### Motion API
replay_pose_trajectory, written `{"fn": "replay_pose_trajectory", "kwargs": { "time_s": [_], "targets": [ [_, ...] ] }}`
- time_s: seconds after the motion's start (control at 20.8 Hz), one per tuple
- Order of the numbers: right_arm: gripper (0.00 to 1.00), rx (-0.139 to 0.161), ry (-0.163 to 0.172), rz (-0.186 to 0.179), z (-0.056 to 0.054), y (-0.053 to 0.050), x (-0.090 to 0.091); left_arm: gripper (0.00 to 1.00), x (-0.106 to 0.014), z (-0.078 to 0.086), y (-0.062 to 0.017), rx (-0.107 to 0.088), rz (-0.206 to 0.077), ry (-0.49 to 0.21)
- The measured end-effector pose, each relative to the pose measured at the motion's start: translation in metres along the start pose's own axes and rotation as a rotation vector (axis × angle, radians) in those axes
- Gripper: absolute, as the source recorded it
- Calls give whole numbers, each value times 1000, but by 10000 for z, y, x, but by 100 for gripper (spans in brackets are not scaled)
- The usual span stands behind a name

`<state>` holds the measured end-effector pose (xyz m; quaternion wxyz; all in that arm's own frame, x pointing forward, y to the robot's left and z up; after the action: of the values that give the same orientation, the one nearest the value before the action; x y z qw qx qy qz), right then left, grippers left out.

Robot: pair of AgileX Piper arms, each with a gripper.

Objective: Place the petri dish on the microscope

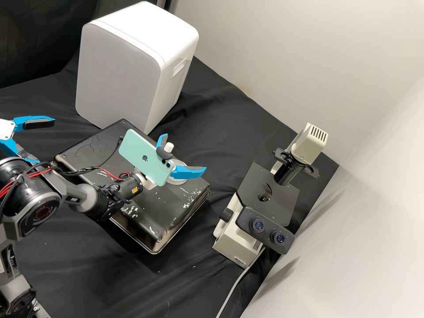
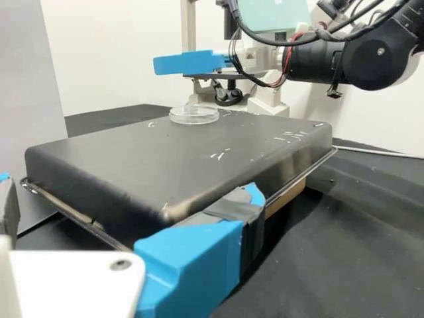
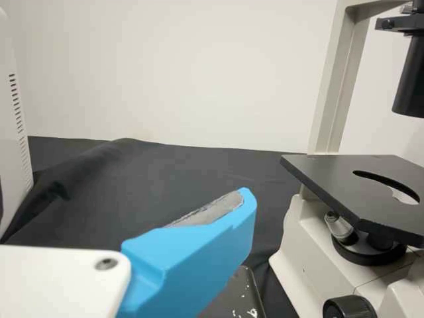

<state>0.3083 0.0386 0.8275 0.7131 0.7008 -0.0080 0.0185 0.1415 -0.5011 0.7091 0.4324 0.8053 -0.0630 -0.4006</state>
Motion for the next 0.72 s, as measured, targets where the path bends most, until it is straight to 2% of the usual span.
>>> {"fn": "replay_pose_trajectory", "kwargs": {
  "time_s": [0.38, 0.53, 0.72],
  "targets": [
    [100, 0, 2, 2, 5, -4, -11, 100, 8, 0, -24, 0, -15, -5],
    [100, -1, 11, 13, 53, -50, -114, 100, 8, 0, -24, 0, -15, -5],
    [100, -4, -6, -5, 164, -158, -311, 100, 8, 0, -24, 0, -15, -5]
  ]
}}
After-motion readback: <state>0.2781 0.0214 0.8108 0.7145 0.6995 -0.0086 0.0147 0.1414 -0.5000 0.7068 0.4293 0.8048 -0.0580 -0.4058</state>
